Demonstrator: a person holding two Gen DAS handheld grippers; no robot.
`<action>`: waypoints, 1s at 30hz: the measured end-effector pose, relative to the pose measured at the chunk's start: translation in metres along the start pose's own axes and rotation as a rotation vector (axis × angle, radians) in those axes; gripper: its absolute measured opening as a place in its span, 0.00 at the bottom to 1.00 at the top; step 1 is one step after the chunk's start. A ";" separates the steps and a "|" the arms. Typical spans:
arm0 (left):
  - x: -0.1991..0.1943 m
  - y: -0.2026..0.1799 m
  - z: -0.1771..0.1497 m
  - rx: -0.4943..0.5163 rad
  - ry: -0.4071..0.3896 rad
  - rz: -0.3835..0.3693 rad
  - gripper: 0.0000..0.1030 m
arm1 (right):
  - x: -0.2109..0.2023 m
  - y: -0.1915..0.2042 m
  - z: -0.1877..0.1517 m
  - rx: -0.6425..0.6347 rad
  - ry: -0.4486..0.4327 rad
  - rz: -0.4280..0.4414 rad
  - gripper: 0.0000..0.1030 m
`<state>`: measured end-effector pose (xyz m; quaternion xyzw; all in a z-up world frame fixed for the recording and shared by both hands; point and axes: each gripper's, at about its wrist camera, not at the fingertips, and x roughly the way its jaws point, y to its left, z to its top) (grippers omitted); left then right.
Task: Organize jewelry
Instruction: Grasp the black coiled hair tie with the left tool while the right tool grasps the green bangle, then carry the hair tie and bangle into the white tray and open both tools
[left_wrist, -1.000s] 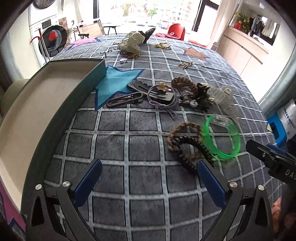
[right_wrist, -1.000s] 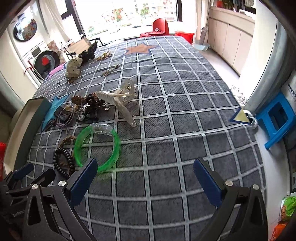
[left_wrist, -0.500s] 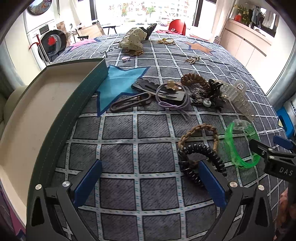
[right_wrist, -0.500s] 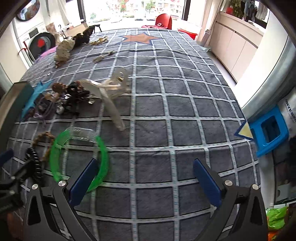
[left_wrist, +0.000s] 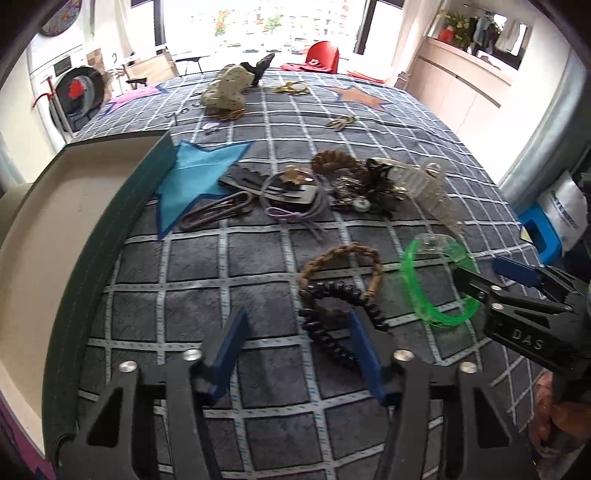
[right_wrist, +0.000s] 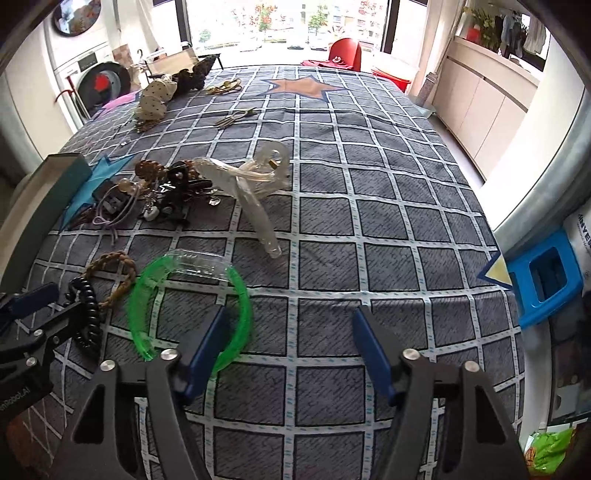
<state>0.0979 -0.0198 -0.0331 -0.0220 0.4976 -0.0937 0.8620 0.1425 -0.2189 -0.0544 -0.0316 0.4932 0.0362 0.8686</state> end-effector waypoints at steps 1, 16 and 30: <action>0.000 -0.001 0.000 0.005 0.001 -0.011 0.43 | -0.001 0.002 0.000 -0.007 -0.003 0.007 0.59; -0.018 0.002 -0.008 -0.016 -0.029 -0.105 0.12 | -0.011 0.007 -0.009 0.032 -0.027 0.116 0.07; -0.064 0.020 -0.015 -0.047 -0.108 -0.122 0.12 | -0.049 0.009 -0.017 0.082 -0.062 0.203 0.07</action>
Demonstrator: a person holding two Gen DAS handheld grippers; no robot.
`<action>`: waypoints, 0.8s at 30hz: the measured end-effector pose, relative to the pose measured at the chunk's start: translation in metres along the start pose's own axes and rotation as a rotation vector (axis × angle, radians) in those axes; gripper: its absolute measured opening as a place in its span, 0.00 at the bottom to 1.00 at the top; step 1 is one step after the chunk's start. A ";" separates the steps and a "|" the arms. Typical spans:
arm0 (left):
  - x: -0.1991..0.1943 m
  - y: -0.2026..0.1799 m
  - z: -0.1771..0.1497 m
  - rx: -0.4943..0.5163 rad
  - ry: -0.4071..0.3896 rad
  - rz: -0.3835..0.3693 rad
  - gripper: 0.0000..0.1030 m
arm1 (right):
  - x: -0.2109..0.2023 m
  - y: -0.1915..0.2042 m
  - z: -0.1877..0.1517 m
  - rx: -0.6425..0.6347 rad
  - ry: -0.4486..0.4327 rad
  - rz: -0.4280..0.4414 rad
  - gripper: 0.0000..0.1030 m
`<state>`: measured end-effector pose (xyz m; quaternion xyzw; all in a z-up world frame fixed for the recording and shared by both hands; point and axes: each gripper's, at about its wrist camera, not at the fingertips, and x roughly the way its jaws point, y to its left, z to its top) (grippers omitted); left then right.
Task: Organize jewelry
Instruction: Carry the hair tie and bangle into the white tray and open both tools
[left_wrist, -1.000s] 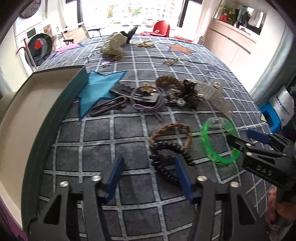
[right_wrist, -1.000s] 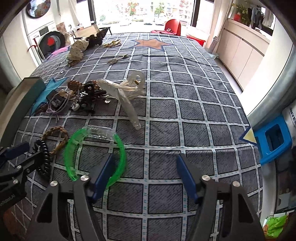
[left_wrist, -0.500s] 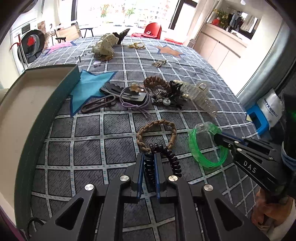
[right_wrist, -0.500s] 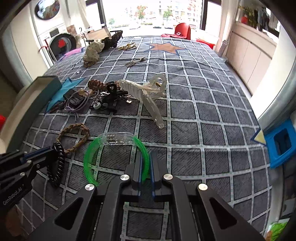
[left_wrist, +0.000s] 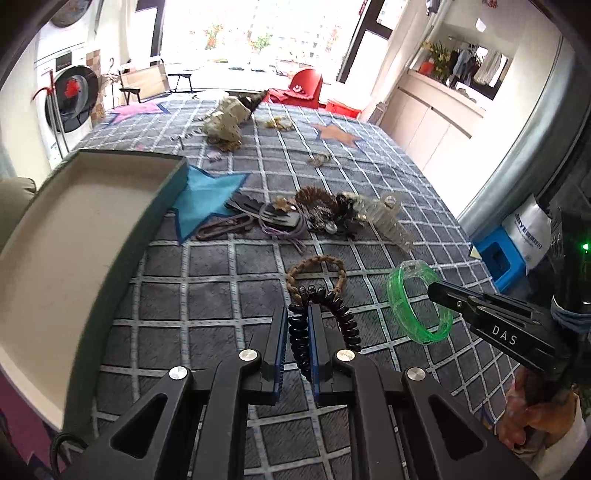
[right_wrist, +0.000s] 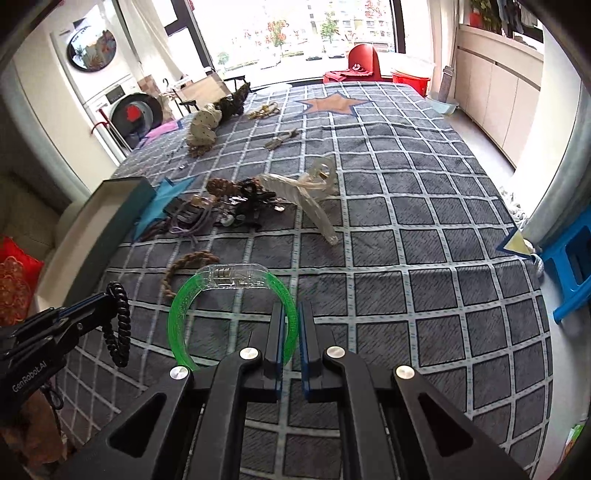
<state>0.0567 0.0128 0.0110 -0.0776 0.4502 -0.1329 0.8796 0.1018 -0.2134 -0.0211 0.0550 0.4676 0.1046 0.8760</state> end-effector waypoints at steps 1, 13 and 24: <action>-0.004 0.003 0.001 -0.006 -0.010 0.001 0.12 | -0.002 0.003 0.002 -0.005 -0.002 0.004 0.08; -0.054 0.054 0.014 -0.073 -0.137 0.049 0.12 | -0.019 0.066 0.034 -0.105 -0.043 0.063 0.08; -0.065 0.134 0.035 -0.176 -0.203 0.158 0.12 | 0.010 0.159 0.082 -0.255 -0.023 0.148 0.07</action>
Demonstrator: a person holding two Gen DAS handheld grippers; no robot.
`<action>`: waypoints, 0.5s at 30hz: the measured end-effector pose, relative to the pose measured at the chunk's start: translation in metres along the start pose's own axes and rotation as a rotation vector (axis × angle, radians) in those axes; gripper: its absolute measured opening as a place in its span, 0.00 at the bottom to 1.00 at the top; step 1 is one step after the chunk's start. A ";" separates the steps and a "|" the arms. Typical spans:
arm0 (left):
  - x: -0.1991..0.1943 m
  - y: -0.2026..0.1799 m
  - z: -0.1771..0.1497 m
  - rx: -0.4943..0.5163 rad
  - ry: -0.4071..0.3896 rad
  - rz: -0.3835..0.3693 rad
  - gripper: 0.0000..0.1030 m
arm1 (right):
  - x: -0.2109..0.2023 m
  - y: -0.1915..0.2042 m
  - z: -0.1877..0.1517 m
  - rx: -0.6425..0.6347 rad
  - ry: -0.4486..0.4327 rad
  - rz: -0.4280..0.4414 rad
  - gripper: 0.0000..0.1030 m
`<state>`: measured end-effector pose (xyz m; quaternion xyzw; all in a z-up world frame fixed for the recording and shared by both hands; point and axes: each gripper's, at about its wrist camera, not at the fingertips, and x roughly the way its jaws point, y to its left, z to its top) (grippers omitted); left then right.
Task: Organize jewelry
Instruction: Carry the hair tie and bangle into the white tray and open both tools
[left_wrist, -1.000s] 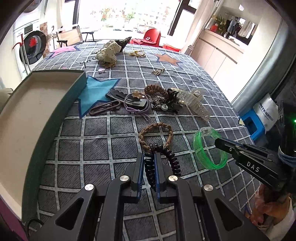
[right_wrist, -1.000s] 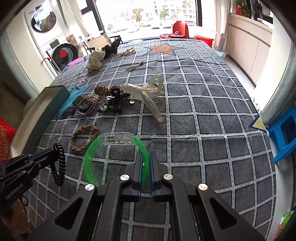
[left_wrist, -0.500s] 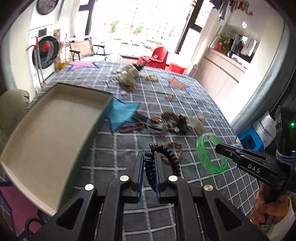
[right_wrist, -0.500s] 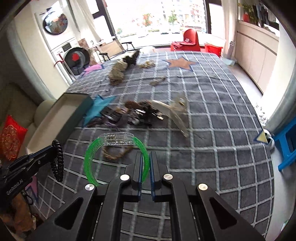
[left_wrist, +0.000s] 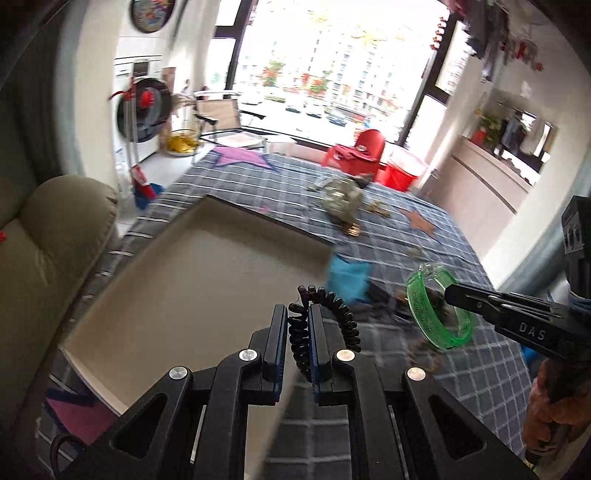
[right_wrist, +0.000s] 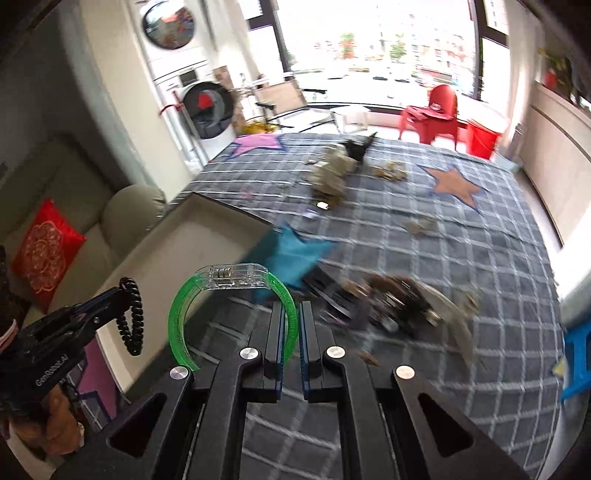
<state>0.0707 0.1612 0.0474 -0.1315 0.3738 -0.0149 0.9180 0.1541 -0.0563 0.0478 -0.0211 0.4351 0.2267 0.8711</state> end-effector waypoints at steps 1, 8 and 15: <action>0.002 0.007 0.003 -0.011 -0.003 0.009 0.12 | 0.004 0.006 0.005 -0.009 0.005 0.008 0.07; 0.025 0.051 0.025 -0.068 -0.016 0.089 0.12 | 0.055 0.049 0.045 -0.077 0.043 0.054 0.07; 0.076 0.083 0.038 -0.100 0.050 0.162 0.12 | 0.111 0.078 0.069 -0.099 0.088 0.056 0.07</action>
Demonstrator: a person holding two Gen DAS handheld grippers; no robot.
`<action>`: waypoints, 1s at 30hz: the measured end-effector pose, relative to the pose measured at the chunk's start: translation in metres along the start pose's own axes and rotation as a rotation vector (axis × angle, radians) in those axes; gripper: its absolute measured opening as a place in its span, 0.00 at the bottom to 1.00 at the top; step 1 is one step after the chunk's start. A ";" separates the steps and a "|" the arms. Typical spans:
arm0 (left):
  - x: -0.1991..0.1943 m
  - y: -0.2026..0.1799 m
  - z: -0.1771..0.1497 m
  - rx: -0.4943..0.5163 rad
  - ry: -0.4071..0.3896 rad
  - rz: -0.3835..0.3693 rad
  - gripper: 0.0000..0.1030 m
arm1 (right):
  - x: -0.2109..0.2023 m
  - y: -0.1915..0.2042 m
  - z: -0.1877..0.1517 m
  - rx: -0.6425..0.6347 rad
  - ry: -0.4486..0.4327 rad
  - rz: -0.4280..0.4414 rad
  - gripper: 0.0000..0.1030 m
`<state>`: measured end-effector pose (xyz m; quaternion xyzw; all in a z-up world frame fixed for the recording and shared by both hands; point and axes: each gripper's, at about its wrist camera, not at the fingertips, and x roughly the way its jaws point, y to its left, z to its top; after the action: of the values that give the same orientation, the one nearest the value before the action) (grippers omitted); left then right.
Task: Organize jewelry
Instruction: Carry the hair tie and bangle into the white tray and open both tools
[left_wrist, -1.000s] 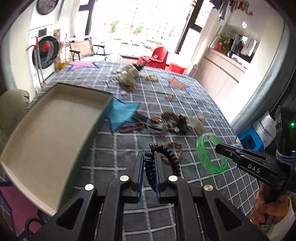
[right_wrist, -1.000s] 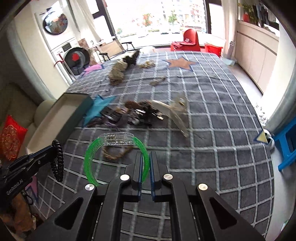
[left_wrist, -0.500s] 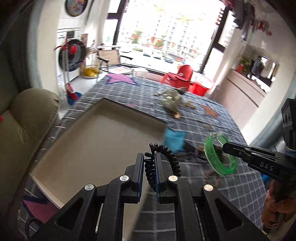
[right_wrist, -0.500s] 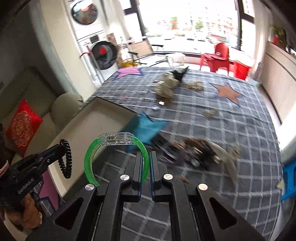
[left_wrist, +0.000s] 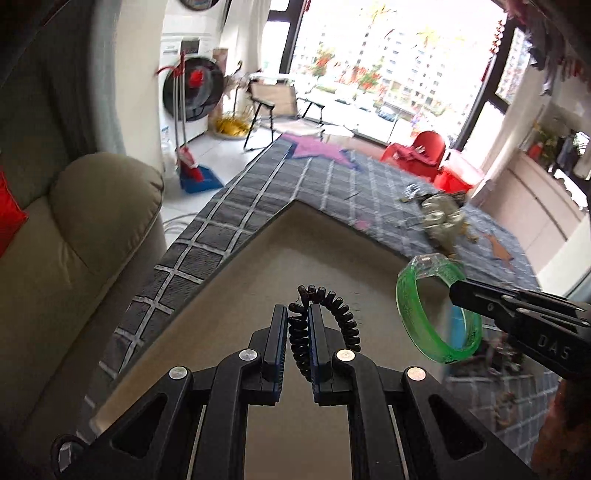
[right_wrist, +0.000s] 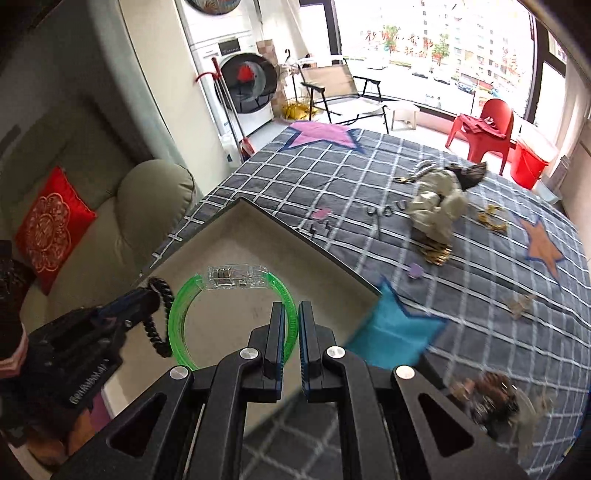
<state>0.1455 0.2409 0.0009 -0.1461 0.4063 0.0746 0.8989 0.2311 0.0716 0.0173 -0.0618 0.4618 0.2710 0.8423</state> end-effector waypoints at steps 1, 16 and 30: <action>0.009 0.002 0.002 -0.004 0.013 0.015 0.12 | 0.007 -0.001 0.002 0.007 0.007 0.002 0.07; 0.055 0.010 0.005 -0.044 0.153 0.073 0.13 | 0.083 -0.008 0.010 0.041 0.087 -0.031 0.07; 0.058 0.005 0.006 -0.043 0.182 0.126 0.13 | 0.078 -0.009 0.010 0.064 0.090 -0.037 0.44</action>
<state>0.1863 0.2487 -0.0400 -0.1457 0.4929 0.1262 0.8485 0.2772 0.0987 -0.0418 -0.0557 0.5065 0.2376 0.8270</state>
